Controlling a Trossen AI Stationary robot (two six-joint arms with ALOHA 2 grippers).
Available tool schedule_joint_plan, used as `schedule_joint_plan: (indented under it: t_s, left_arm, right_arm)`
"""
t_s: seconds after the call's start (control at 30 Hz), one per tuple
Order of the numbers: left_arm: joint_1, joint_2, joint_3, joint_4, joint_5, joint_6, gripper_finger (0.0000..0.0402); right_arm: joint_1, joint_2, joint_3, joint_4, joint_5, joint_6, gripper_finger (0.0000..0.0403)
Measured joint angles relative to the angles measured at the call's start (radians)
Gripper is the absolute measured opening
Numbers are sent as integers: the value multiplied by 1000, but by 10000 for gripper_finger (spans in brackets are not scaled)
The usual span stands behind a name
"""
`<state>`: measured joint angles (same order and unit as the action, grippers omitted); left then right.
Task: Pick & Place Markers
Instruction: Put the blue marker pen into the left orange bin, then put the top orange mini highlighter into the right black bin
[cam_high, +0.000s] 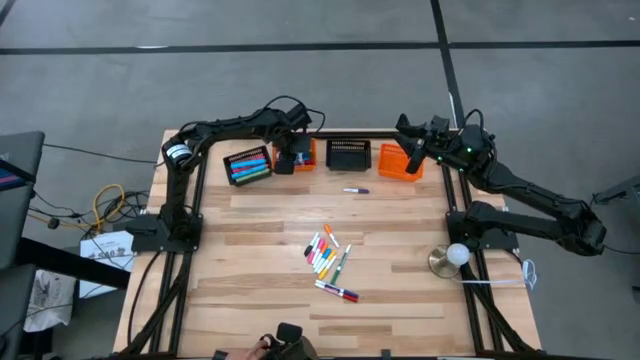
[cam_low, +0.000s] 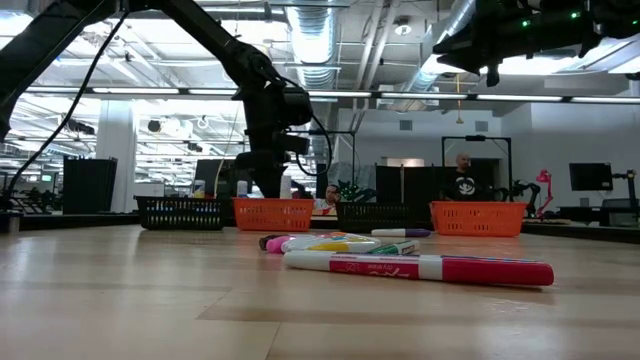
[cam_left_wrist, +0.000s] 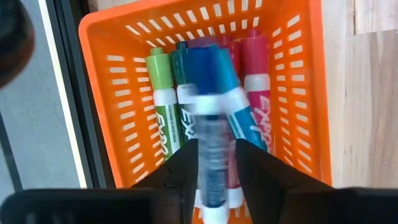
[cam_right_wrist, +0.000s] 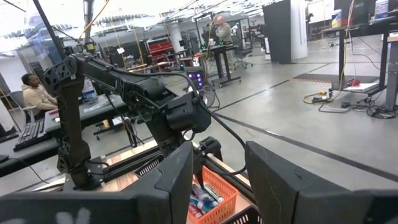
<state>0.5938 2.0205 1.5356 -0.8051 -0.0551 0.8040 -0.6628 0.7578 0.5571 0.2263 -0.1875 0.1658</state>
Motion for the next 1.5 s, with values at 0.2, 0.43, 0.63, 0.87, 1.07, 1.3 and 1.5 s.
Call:
schedule_joint_plan:
  t_s: [0.2,0.43,0.63,0.87,1.07,1.3,1.5]
  left_arm:
    - [0,0,0,1,-3,0,153]
    - [-19,-102,0,-19,-102,-29,169]
    - [-58,-344,0,-14,210,-309,154]
    - [-82,-574,-42,34,451,-616,134]
    - [-206,-735,-227,116,455,-790,131]
    - [-352,-915,-497,401,424,-983,131]
    - [-430,-1065,-692,580,338,-1098,131]
  right_arm:
    - [0,0,0,0,0,0,135]
    - [0,0,0,0,0,0,139]
    - [4,0,0,-1,-8,23,135]
    - [33,0,0,0,-23,29,142]
    - [74,0,0,-1,-24,73,142]
    - [154,0,1,13,-145,72,134]
    - [337,8,37,1,-114,16,123]
